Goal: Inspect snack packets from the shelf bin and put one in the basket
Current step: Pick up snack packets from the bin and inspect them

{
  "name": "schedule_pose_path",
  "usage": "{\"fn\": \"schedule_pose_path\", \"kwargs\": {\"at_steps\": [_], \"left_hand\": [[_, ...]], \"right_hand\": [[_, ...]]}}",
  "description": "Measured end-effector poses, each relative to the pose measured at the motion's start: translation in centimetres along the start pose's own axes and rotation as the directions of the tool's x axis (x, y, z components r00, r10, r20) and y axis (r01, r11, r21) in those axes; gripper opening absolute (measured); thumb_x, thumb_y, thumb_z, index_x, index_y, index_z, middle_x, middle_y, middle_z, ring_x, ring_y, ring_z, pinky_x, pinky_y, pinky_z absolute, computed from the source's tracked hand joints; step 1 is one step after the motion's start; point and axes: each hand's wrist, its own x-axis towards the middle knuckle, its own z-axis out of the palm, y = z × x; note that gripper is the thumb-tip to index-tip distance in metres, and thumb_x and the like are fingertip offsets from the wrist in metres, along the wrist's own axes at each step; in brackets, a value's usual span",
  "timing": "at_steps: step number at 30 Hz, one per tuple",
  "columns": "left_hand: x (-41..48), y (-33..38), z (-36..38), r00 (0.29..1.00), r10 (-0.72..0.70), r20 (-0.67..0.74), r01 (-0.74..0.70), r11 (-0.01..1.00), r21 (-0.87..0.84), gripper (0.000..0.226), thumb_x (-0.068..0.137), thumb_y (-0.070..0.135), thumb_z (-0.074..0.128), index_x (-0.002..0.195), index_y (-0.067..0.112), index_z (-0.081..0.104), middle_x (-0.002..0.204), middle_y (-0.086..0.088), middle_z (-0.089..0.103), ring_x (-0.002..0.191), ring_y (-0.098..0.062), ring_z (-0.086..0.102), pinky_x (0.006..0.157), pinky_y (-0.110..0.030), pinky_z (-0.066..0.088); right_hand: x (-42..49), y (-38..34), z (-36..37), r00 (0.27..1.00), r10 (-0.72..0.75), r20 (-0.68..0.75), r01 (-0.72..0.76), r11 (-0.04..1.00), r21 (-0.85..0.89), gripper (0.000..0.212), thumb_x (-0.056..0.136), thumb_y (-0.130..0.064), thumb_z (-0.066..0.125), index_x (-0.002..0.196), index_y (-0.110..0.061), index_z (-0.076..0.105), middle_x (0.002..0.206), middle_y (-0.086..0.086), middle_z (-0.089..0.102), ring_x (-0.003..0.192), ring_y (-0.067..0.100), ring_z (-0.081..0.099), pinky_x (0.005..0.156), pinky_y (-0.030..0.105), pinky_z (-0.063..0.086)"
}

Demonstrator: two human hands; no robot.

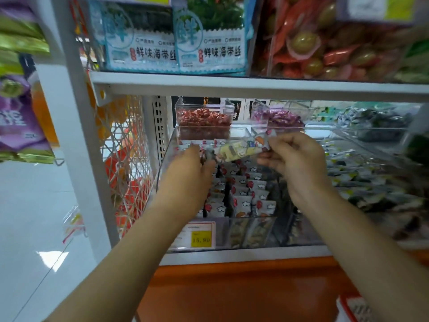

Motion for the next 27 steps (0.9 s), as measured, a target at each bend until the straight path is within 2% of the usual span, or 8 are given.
{"fn": "schedule_pose_path", "kwargs": {"at_steps": [2,4,11,17,19,21,25,27], "left_hand": [[-0.8,0.2,0.1,0.994,-0.078,0.072,0.097,0.946,-0.31,0.025,0.097,0.022,0.045,0.1,0.002,0.06,0.097,-0.015,0.066,0.089,-0.029,0.064,0.075,-0.044,0.056],[-1.6,0.2,0.2,0.978,-0.159,0.132,0.205,0.821,-0.533,0.023,0.096,0.021,0.048,0.087,0.008,0.064,0.086,-0.009,0.068,0.079,-0.018,0.067,0.063,-0.032,0.059],[-2.5,0.7,0.9,0.939,-0.214,0.268,0.341,0.494,-0.8,0.022,0.093,0.027,0.053,0.08,0.01,0.059,0.077,-0.009,0.061,0.057,-0.011,0.064,0.05,-0.02,0.051],[-2.3,1.0,1.4,0.946,-0.263,0.191,0.319,0.639,-0.7,0.026,0.097,0.031,0.046,0.079,0.014,0.053,0.066,-0.009,0.059,0.046,-0.015,0.053,0.043,-0.027,0.045],[-2.3,0.9,1.2,0.94,-0.262,0.219,0.339,0.639,-0.691,0.026,0.097,0.03,0.044,0.077,0.014,0.051,0.059,-0.004,0.054,0.045,-0.014,0.045,0.041,-0.026,0.037],[-2.3,1.0,0.9,0.916,-0.28,0.286,0.395,0.521,-0.757,0.026,0.096,0.026,0.045,0.073,0.015,0.047,0.055,0.0,0.047,0.045,-0.012,0.038,0.04,-0.023,0.032],[-2.1,1.4,0.8,0.871,-0.258,0.418,0.456,0.109,-0.883,0.026,0.095,0.019,0.048,0.069,0.015,0.043,0.052,0.003,0.04,0.044,-0.009,0.037,0.035,-0.018,0.035],[-1.9,1.5,0.9,0.865,-0.253,0.434,0.44,-0.035,-0.897,0.025,0.093,0.016,0.049,0.069,0.014,0.044,0.051,0.003,0.04,0.044,-0.008,0.04,0.036,-0.017,0.036]], "right_hand": [[-1.1,-0.5,-1.0,0.998,0.061,0.023,-0.063,0.995,0.074,0.009,0.09,-0.001,0.056,0.082,-0.001,0.059,0.077,0.012,0.063,0.058,0.017,0.066,0.055,0.022,0.054],[-2.1,-0.6,-1.9,0.992,0.111,0.06,-0.118,0.986,0.118,0.01,0.089,0.0,0.057,0.079,-0.002,0.06,0.07,0.006,0.065,0.059,0.016,0.067,0.056,0.023,0.055],[-3.5,-0.6,-4.1,0.955,0.242,0.172,-0.278,0.931,0.236,0.01,0.076,-0.016,0.066,0.077,-0.006,0.068,0.069,0.006,0.07,0.059,0.02,0.068,0.054,0.026,0.055],[-3.6,-0.1,-4.4,0.911,0.343,0.228,-0.371,0.924,0.096,0.026,0.09,-0.023,0.056,0.098,0.0,0.065,0.053,0.0,0.055,0.043,0.011,0.05,0.038,0.023,0.041],[-3.4,-0.2,-4.2,0.883,0.396,0.25,-0.431,0.896,0.104,0.02,0.094,-0.022,0.051,0.086,-0.008,0.063,0.049,-0.002,0.046,0.039,0.01,0.04,0.035,0.022,0.032],[-3.3,-0.2,-4.0,0.858,0.44,0.267,-0.493,0.851,0.181,0.024,0.096,-0.021,0.046,0.073,-0.013,0.052,0.048,-0.004,0.039,0.038,0.008,0.034,0.034,0.021,0.029],[-3.4,-0.2,-3.2,0.808,0.508,0.297,-0.589,0.691,0.419,0.02,0.095,-0.021,0.043,0.077,-0.013,0.046,0.046,-0.005,0.035,0.034,0.006,0.031,0.031,0.018,0.03],[-3.5,-0.2,-2.7,0.835,0.492,0.247,-0.55,0.723,0.419,0.019,0.095,-0.02,0.044,0.078,-0.012,0.048,0.046,-0.003,0.038,0.034,0.007,0.035,0.032,0.018,0.033]]}}
